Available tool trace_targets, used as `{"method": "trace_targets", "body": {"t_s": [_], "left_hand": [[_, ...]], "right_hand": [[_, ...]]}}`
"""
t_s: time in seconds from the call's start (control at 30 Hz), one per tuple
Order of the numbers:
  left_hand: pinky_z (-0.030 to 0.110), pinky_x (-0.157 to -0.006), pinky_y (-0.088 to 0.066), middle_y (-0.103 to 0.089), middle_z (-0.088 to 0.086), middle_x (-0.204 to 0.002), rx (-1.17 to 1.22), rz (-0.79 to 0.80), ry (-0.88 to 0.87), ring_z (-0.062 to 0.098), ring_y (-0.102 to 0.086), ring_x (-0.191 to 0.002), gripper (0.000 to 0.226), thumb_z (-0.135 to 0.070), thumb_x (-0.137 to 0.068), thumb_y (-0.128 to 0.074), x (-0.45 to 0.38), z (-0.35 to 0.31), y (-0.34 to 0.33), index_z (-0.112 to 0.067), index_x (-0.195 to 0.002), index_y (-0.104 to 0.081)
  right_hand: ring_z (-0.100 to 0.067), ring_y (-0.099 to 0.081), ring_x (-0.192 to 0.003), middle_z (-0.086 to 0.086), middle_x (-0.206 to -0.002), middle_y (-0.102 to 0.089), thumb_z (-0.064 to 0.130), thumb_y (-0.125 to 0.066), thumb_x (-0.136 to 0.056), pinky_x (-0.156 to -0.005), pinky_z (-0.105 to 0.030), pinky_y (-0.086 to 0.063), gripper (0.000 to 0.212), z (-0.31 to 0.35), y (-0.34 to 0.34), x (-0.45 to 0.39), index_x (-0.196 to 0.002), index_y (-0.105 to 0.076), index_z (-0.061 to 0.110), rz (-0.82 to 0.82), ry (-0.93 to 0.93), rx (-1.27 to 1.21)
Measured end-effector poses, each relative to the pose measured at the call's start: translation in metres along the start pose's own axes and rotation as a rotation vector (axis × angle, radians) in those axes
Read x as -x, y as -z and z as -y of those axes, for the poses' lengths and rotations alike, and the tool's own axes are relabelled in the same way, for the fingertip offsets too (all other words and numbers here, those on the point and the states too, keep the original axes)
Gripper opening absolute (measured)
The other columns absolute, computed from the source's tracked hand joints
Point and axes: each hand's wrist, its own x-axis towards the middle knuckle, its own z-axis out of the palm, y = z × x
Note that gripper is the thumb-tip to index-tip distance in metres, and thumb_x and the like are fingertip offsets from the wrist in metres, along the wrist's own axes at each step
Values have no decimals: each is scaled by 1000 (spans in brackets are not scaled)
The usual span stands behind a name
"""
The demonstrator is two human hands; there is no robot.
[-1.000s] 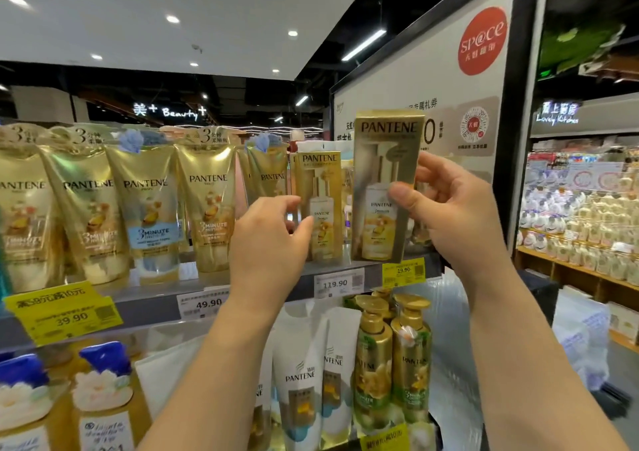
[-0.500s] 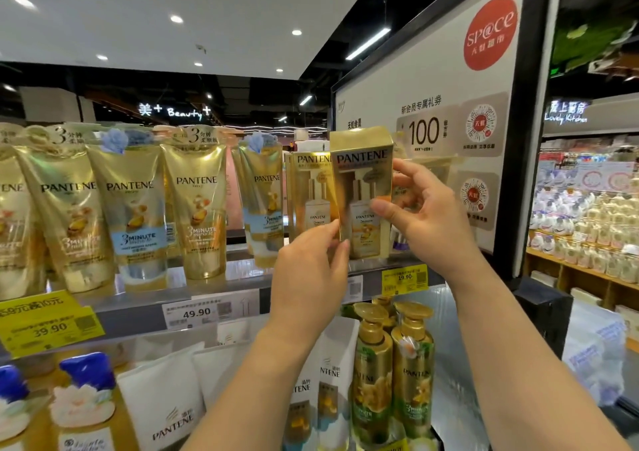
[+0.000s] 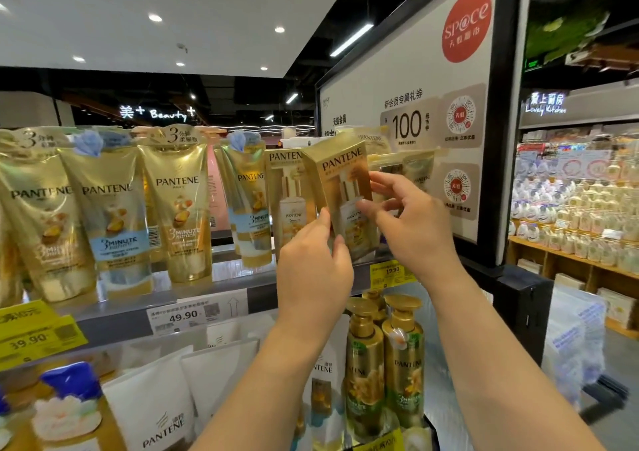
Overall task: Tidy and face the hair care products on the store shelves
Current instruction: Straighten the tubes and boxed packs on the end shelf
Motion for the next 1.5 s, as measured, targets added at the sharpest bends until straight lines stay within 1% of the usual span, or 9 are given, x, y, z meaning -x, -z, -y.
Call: {"method": "trace_targets", "body": {"t_s": [0.13, 0.27, 0.67, 0.8, 0.87, 0.93, 1.07, 1.2, 1.5], "left_hand": [[42, -96, -52, -68, 11, -124, -45, 14, -19, 27, -63, -110, 52, -12, -94, -59, -5, -7, -2, -5, -144, -46], [38, -111, -40, -56, 8, -142, -78, 53, -31, 25, -50, -132, 54, -16, -96, -56, -10, -6, -6, -8, -148, -41], [16, -114, -21, -36, 2, -157, -17, 154, -31, 11, -29, -145, 63, -21, -98, -57, 0, 1, -7, -12, -153, -29], [24, -110, -40, -57, 6, -138, -39, 30, -71, 14, -51, -129, 51, -17, -94, -61, 3, 10, 7, -9, -143, -48], [9, -103, -37, -61, 8, -128, -105, -124, -44, 16, -55, -120, 43, -13, -92, -61, 2, 20, 18, -6, -134, -57], [12, -97, -36, -58, 8, -130, -224, -183, 51, 20, -54, -121, 45, -15, -91, -60, -3, 25, 31, -7, -135, -55], [38, -83, -45, -56, 6, -136, -397, 31, 309, 28, -56, -118, 55, -26, -94, -50, -16, 24, 47, -18, -147, -38], [35, -71, -41, -67, 4, -110, -379, 140, 360, 25, -54, -86, 47, -31, -93, -50, -22, 24, 50, -25, -138, -38], [32, -71, -45, -69, -7, -111, -307, 134, 302, 19, -58, -89, 45, -29, -92, -53, -21, 25, 56, -26, -136, -44]], "right_hand": [[-4, -65, -80, 10, -112, -73, 38, -72, -89, -77, -32, -58, 47, 3, -5, 1, -133, -61, 26, -101, 15, 88], [-3, -58, -79, 6, -106, -73, 35, -72, -91, -63, -15, -42, 48, 0, -10, 1, -135, -59, 23, -122, 25, 174], [-11, -64, -82, 9, -105, -68, 40, -65, -94, -58, -27, -47, 57, -1, -28, 11, -147, -44, 38, -82, -2, 348], [-15, -63, -85, 6, -100, -66, 41, -63, -95, -62, -32, -51, 42, -2, -34, 21, -136, -59, 36, -71, -25, 349], [-19, -63, -82, 5, -94, -64, 41, -64, -94, -62, -35, -51, 36, -5, -37, 26, -130, -65, 35, -68, -49, 316], [-20, -62, -80, 6, -88, -62, 40, -65, -94, -63, -39, -53, 34, -7, -42, 33, -128, -67, 34, -56, -71, 283], [-14, -57, -78, 9, -83, -56, 40, -64, -95, -61, -36, -51, 38, -8, -51, 43, -133, -63, 37, -26, -96, 247], [-8, -53, -76, 12, -82, -51, 41, -63, -95, -57, -30, -42, 41, -5, -55, 45, -136, -59, 39, -28, -95, 235], [-8, -56, -77, 11, -82, -56, 38, -66, -94, -62, -28, -46, 44, -2, -54, 48, -138, -58, 36, -36, -123, 139]]}}
